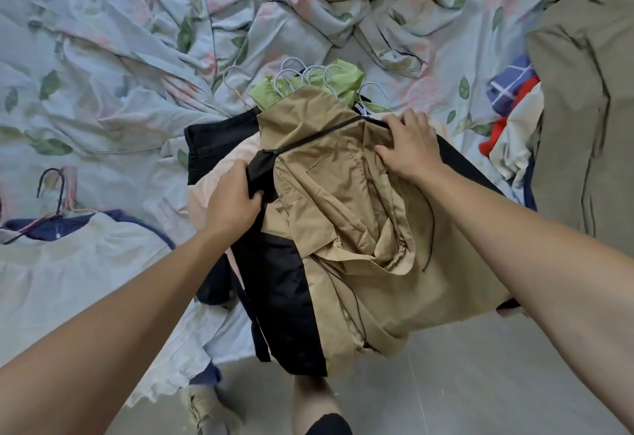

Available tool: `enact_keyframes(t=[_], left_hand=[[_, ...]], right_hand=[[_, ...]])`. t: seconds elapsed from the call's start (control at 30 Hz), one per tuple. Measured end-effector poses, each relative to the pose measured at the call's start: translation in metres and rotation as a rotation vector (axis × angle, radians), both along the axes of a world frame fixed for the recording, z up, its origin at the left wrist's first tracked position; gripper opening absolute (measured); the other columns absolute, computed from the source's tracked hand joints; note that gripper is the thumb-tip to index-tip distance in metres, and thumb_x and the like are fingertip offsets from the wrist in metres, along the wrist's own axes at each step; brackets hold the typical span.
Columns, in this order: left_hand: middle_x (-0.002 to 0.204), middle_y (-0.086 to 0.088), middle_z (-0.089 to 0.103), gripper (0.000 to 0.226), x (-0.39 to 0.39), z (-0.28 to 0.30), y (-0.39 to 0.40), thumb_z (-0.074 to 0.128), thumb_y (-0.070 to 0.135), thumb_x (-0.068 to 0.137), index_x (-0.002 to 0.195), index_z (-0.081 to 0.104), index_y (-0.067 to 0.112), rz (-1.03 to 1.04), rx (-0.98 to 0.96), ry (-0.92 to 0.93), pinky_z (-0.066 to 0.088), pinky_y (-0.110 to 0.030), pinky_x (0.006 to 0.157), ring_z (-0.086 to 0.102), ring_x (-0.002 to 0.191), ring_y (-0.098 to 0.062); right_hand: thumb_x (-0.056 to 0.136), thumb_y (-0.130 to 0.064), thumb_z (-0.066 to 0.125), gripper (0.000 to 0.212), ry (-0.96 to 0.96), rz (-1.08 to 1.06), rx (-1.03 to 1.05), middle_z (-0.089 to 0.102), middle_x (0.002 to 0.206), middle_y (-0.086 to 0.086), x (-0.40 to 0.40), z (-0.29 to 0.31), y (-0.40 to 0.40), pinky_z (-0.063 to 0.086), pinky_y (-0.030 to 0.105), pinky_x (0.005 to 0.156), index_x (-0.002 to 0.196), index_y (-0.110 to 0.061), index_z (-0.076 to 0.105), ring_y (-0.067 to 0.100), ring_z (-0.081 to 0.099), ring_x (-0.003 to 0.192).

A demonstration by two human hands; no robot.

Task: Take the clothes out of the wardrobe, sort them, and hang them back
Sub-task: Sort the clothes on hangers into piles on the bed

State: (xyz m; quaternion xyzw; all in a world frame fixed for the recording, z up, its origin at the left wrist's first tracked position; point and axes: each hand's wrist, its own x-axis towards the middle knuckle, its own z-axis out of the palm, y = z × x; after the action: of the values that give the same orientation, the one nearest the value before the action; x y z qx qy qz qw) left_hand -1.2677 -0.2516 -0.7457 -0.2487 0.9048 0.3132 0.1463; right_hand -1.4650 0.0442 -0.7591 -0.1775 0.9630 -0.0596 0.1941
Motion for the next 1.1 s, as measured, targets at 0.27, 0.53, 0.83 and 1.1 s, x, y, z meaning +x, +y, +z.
enact_keyframes(t=[0.27, 0.53, 0.83, 1.1], left_hand=[[0.078, 0.0, 0.058, 0.034, 0.021, 0.076, 0.014, 0.046, 0.045, 0.104, 0.083, 0.049, 0.02, 0.055, 0.267, 0.159, 0.04, -0.04, 0.068, 0.054, 0.074, -0.014], [0.072, 0.011, 0.062, 0.029, 0.094, 0.192, 0.045, 0.049, 0.037, 0.109, 0.082, 0.054, 0.028, -0.209, 0.246, 0.279, 0.042, -0.038, 0.063, 0.057, 0.069, -0.009], [0.076, 0.008, 0.067, 0.022, 0.25, 0.358, 0.048, 0.062, 0.034, 0.103, 0.082, 0.064, 0.03, -0.319, 0.46, 0.426, 0.049, -0.04, 0.068, 0.064, 0.075, -0.013], [0.074, 0.009, 0.07, 0.026, 0.338, 0.47, 0.053, 0.065, 0.041, 0.101, 0.081, 0.069, 0.026, -0.431, 0.447, 0.506, 0.051, -0.042, 0.071, 0.065, 0.073, -0.01]], right_hand=[[0.097, -0.032, 0.057, 0.036, -0.009, -0.009, -0.151, 0.057, 0.128, 0.006, 0.029, 0.061, 0.025, 0.04, 0.056, 0.106, 0.132, -0.022, 0.054, 0.033, 0.049, 0.125], [0.091, -0.014, 0.059, 0.017, 0.112, -0.133, -0.214, 0.047, 0.098, -0.003, 0.133, 0.207, 0.059, 0.041, 0.048, 0.086, 0.093, -0.021, 0.043, 0.031, 0.052, 0.103], [0.09, -0.013, 0.065, 0.019, 0.332, -0.285, -0.281, 0.058, 0.106, -0.003, 0.37, 0.383, 0.087, 0.041, 0.042, 0.085, 0.104, -0.022, 0.055, 0.026, 0.054, 0.109], [0.075, -0.012, 0.054, 0.054, 0.37, -0.319, -0.366, 0.047, 0.116, -0.007, 0.525, 0.509, 0.062, 0.04, 0.038, 0.089, 0.126, -0.029, 0.048, 0.018, 0.044, 0.114]])
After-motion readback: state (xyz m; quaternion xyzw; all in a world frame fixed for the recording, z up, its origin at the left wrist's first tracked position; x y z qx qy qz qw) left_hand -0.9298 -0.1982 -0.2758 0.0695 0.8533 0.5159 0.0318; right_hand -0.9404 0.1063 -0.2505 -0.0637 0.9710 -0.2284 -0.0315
